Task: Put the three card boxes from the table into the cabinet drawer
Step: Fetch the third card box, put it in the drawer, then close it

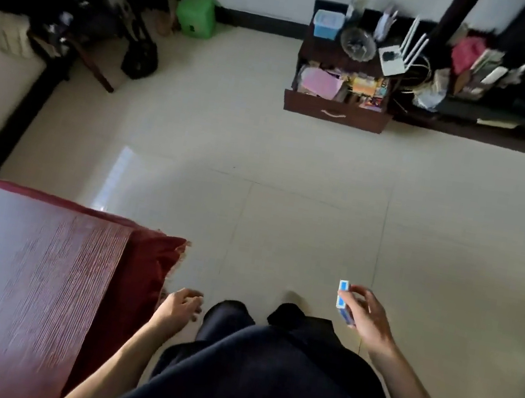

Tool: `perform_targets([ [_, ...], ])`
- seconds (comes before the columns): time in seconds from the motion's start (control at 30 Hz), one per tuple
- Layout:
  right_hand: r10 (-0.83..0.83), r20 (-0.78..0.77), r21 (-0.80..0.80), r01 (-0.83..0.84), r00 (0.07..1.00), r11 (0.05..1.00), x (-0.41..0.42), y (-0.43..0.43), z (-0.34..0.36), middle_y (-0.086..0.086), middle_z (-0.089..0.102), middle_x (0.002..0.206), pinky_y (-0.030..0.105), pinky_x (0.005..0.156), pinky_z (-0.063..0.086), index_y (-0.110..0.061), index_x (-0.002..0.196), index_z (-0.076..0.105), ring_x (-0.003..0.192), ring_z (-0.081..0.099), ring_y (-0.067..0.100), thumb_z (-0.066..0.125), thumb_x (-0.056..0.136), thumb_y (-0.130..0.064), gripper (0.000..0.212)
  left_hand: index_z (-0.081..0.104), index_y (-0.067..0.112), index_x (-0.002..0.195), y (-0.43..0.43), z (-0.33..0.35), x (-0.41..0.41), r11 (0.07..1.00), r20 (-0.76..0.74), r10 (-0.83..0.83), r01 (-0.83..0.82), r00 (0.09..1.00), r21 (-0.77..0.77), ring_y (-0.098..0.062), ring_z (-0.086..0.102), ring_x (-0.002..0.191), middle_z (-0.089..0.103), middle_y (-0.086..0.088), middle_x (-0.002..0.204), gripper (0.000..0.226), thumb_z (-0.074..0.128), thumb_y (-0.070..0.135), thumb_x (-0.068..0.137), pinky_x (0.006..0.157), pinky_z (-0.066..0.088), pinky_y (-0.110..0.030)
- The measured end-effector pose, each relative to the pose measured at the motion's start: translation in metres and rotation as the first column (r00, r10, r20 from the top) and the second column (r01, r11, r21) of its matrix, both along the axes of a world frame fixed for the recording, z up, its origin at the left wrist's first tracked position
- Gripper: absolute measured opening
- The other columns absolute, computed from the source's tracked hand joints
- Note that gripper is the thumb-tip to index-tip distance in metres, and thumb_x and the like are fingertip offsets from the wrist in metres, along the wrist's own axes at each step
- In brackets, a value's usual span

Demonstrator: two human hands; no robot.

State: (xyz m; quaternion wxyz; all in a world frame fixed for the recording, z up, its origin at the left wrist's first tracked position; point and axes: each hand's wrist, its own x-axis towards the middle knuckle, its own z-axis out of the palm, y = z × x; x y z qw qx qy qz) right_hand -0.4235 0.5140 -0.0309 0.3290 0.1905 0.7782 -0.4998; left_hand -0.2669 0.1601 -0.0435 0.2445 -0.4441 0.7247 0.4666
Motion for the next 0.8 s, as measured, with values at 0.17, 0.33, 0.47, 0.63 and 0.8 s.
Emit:
perform_targets([
  [0.17,-0.120,0.025,-0.055,0.122,0.992,0.991,-0.030,0.019,0.010,-0.009,0.072,0.107,0.029,0.070,0.055,-0.036,0.106,0.065,0.095,0.072,0.014,0.072,0.086,-0.052,0.026,0.065,0.008,0.105,0.019,0.001,-0.051,0.994,0.074,-0.109,0.109,0.991,0.002,-0.015,0.061,0.058,0.069,-0.007,0.077,0.017,0.054,0.015,0.094,0.047,0.044,-0.019],
  [0.33,-0.226,0.066,-0.108,0.232,0.972,0.967,-0.068,0.020,0.014,-0.016,0.074,0.090,0.030,0.069,0.058,-0.047,0.094,0.068,0.089,0.073,0.013,0.076,0.079,-0.056,0.019,0.065,0.001,0.108,0.015,-0.009,-0.097,0.988,0.137,-0.153,0.149,0.979,0.036,-0.022,0.062,0.064,0.068,-0.012,0.078,0.021,0.054,0.011,0.094,0.056,0.050,-0.027],
  [0.47,-0.264,0.059,-0.112,0.269,0.963,0.957,-0.114,0.014,0.014,-0.015,0.074,0.085,0.025,0.063,0.059,-0.050,0.091,0.069,0.086,0.073,0.012,0.074,0.074,-0.062,0.022,0.066,-0.001,0.107,0.000,-0.018,-0.141,0.989,0.129,-0.149,0.147,0.980,0.023,-0.026,0.065,0.075,0.068,-0.015,0.080,0.021,0.055,0.010,0.093,0.067,0.052,-0.032],
  [0.63,-0.286,0.014,-0.079,0.286,0.958,0.955,-0.183,-0.003,0.021,-0.010,0.073,0.097,0.023,0.062,0.060,-0.052,0.092,0.069,0.088,0.073,0.012,0.072,0.087,-0.050,0.006,0.069,0.002,0.108,-0.019,-0.025,-0.217,0.975,0.152,-0.223,0.222,0.963,0.022,-0.011,0.061,0.075,0.069,-0.007,0.090,0.024,0.055,0.014,0.094,0.063,0.043,-0.023],
  [0.8,-0.340,0.005,-0.074,0.339,0.940,0.938,-0.246,-0.014,0.032,-0.009,0.075,0.096,0.019,0.059,0.057,-0.037,0.104,0.070,0.082,0.075,0.005,0.073,0.088,-0.043,0.017,0.065,-0.003,0.108,-0.022,-0.022,-0.312,0.968,0.149,-0.245,0.234,0.958,0.090,-0.023,0.061,0.072,0.067,-0.015,0.084,0.023,0.054,0.012,0.094,0.063,0.046,-0.027],
])
